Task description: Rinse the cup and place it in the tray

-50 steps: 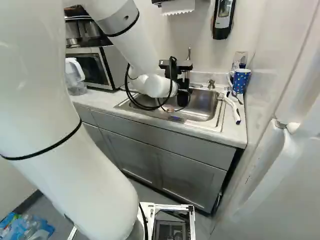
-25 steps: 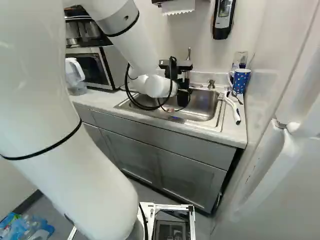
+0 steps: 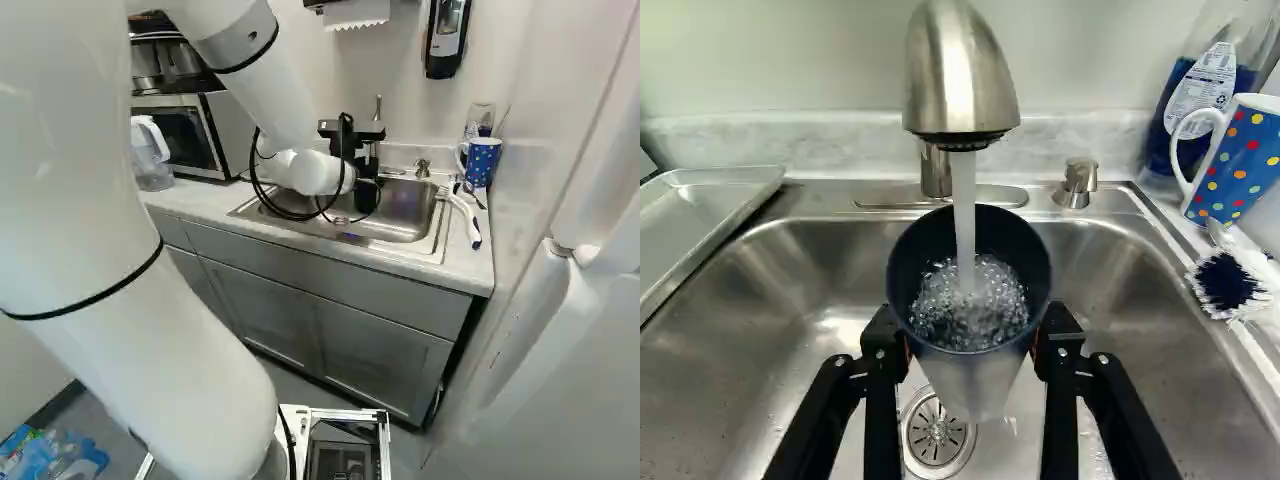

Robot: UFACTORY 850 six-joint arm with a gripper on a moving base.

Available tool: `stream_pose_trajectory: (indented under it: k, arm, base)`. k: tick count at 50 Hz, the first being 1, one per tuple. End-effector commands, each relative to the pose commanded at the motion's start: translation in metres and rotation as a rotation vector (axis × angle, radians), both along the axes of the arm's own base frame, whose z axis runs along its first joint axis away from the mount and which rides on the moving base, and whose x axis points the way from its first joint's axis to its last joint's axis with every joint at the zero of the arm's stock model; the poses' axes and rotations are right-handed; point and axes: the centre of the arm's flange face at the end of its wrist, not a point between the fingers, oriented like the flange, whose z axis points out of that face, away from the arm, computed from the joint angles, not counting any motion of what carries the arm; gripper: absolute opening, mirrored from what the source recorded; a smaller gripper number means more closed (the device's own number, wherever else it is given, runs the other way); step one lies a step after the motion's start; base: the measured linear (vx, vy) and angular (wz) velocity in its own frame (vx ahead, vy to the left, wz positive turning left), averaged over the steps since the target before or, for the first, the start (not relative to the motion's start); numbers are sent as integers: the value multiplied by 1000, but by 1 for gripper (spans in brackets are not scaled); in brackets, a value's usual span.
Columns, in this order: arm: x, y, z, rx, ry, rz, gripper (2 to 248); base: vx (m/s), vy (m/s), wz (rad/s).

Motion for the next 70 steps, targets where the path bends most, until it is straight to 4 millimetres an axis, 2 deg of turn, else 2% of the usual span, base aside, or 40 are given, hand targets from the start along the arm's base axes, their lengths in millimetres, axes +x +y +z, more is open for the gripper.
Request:
stream_pose_trajectory:
  k: [37,70]
  arm:
    - [0,1,0,0,0,2,126]
    - [22,46,0,0,0,107,126]
  base:
    - [0,0,0]
    - [0,0,0]
